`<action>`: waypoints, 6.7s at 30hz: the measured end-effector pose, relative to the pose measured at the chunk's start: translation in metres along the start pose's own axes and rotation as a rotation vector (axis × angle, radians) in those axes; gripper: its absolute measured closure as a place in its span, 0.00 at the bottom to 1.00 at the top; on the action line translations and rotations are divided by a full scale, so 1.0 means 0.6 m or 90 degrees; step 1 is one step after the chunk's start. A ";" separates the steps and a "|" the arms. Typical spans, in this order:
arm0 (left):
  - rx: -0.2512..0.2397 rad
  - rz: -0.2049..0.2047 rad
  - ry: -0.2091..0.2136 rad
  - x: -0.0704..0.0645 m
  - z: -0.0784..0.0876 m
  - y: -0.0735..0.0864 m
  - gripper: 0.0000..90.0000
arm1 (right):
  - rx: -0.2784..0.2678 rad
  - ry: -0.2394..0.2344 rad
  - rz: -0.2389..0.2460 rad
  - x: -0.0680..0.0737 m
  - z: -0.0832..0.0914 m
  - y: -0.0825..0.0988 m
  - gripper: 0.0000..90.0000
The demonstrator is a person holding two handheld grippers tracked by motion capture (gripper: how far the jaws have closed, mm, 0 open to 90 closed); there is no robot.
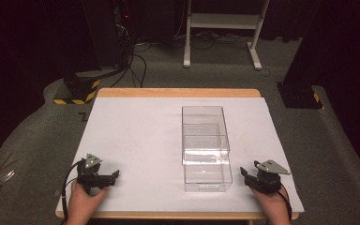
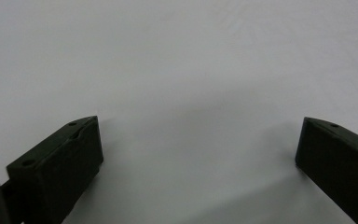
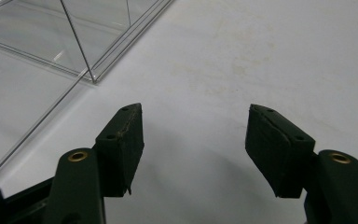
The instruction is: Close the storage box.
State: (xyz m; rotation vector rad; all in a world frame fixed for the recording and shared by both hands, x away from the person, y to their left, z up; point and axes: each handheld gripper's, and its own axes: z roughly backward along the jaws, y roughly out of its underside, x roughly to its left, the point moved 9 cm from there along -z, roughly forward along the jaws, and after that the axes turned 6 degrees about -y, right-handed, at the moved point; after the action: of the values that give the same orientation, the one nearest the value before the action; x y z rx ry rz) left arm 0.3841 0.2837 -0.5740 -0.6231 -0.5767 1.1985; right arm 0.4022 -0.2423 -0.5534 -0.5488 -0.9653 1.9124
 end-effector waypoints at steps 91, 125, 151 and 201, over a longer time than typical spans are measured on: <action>-0.001 0.000 0.000 0.000 0.000 0.000 0.01 | -0.076 -0.028 0.028 0.046 0.068 -0.051 0.42; -0.001 0.000 0.000 0.000 0.000 0.000 0.01 | -0.134 -0.082 0.058 0.116 0.127 -0.076 0.41; -0.001 0.000 0.000 0.000 0.000 0.000 0.01 | -0.083 -0.138 0.086 0.162 0.100 -0.045 0.40; 0.000 -0.001 0.001 0.001 0.000 0.000 0.01 | -0.064 -0.090 0.082 0.163 0.025 -0.056 0.18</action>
State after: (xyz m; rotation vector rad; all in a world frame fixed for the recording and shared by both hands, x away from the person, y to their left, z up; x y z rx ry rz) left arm 0.3843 0.2840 -0.5740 -0.6232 -0.5765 1.1967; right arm 0.3605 -0.1537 -0.5170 -0.5513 -1.1469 2.0476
